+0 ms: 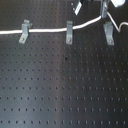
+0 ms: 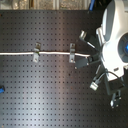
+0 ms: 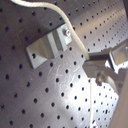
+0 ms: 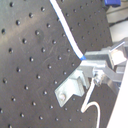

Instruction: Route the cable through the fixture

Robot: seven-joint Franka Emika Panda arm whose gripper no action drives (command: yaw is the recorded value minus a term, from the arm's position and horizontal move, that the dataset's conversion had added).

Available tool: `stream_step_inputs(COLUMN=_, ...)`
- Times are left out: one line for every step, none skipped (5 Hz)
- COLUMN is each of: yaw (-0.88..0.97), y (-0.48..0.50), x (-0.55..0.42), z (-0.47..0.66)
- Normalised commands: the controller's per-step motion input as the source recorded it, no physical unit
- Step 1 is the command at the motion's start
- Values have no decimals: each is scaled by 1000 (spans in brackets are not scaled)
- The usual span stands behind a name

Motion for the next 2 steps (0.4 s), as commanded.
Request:
stream_step_inputs(yaw=-634, y=-78, x=50, z=-60)
stream_step_inputs(yaw=-477, y=-49, x=22, z=-17)
